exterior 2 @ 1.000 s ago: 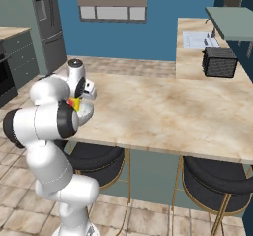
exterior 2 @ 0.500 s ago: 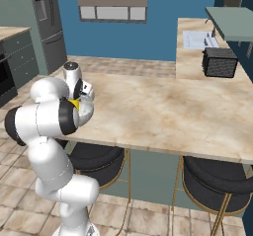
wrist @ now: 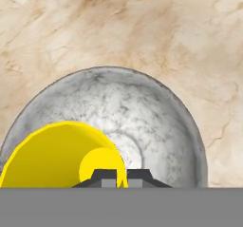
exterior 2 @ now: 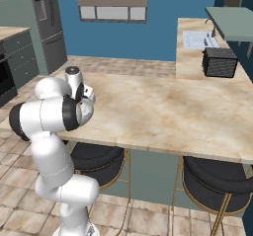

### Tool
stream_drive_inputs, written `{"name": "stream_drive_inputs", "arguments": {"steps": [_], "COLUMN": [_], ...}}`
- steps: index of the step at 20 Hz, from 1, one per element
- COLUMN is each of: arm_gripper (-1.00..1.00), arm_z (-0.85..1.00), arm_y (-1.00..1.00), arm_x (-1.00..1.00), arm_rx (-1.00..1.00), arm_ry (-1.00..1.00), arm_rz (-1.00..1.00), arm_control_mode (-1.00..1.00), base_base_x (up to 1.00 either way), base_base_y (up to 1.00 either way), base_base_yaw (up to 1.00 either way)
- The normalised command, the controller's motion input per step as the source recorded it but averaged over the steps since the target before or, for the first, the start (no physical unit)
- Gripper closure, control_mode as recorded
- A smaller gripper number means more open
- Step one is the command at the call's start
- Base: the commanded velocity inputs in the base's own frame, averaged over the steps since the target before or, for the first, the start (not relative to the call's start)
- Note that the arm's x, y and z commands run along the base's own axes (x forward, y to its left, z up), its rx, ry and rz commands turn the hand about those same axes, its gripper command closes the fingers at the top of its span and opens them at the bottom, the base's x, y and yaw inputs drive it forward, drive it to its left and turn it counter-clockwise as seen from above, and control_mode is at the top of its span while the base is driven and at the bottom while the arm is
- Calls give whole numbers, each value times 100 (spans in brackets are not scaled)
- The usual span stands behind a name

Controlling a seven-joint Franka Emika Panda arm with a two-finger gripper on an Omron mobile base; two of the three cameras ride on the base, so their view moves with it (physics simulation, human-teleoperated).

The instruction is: Place the cup inside the bowl on the dining table and move the bowl to any counter.

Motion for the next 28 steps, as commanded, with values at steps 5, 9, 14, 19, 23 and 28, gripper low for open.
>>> {"name": "stream_drive_inputs", "arguments": {"steps": [5, 9, 14, 19, 23, 28], "arm_gripper": [100, 100, 100, 100, 100, 100], "arm_z": [-17, -4, 0, -8, -14, 0], "arm_y": [0, 0, 0, 1, 0, 0], "arm_x": [5, 0, 0, 0, 0, 0], "arm_rx": [0, 0, 0, 0, 0, 0], "arm_ry": [0, 0, 0, 0, 0, 0], "arm_rz": [0, 0, 0, 0, 0, 0], "arm_control_mode": [-100, -100, -100, -100, -100, -100], "base_base_x": [0, 0, 0, 0, 0, 0], "base_base_y": [0, 0, 0, 0, 0, 0], "base_base_yaw": [0, 0, 0, 0, 0, 0]}}
